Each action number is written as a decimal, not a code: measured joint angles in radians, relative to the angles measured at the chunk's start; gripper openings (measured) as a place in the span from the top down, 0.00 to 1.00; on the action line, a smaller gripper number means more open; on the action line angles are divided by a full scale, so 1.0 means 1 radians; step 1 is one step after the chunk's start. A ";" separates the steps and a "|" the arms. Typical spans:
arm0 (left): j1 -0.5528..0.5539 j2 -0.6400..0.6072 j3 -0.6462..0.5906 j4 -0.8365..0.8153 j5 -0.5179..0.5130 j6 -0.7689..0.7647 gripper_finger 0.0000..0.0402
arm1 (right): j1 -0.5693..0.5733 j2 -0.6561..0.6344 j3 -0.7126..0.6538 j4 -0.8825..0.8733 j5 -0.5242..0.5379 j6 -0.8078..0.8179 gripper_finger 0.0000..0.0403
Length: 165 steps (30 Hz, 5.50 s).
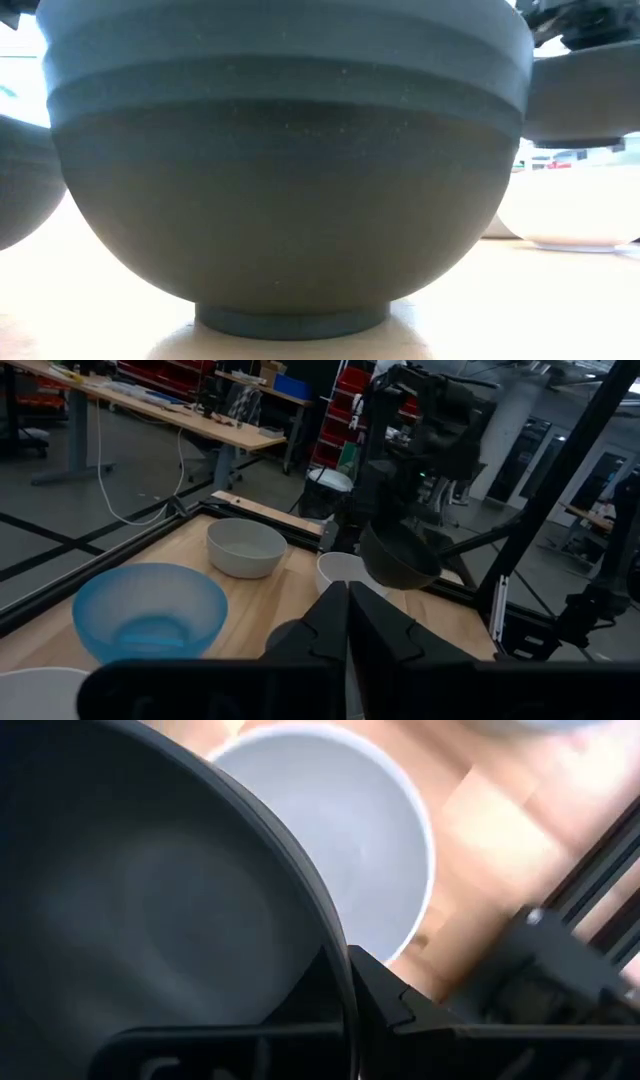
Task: Nest bowls inside each other
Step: Stack the right black bowl on top of the bottom white bowl
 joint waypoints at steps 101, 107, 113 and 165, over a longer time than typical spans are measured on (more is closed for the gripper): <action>0.000 0.000 0.000 -0.087 0.001 -0.063 0.95 | -0.367 -0.181 -0.362 0.278 -0.254 -0.209 0.70; 0.000 0.000 0.000 -0.087 0.001 -0.063 0.95 | -0.367 -0.181 -0.262 0.168 -0.182 -0.217 0.71; 0.000 0.000 0.000 -0.087 0.001 -0.059 0.97 | -0.367 -0.181 -0.191 0.051 -0.148 -0.217 0.71; 0.000 0.000 -0.001 -0.088 0.001 -0.089 0.96 | -0.367 -0.156 -0.283 0.199 -0.119 -0.276 1.00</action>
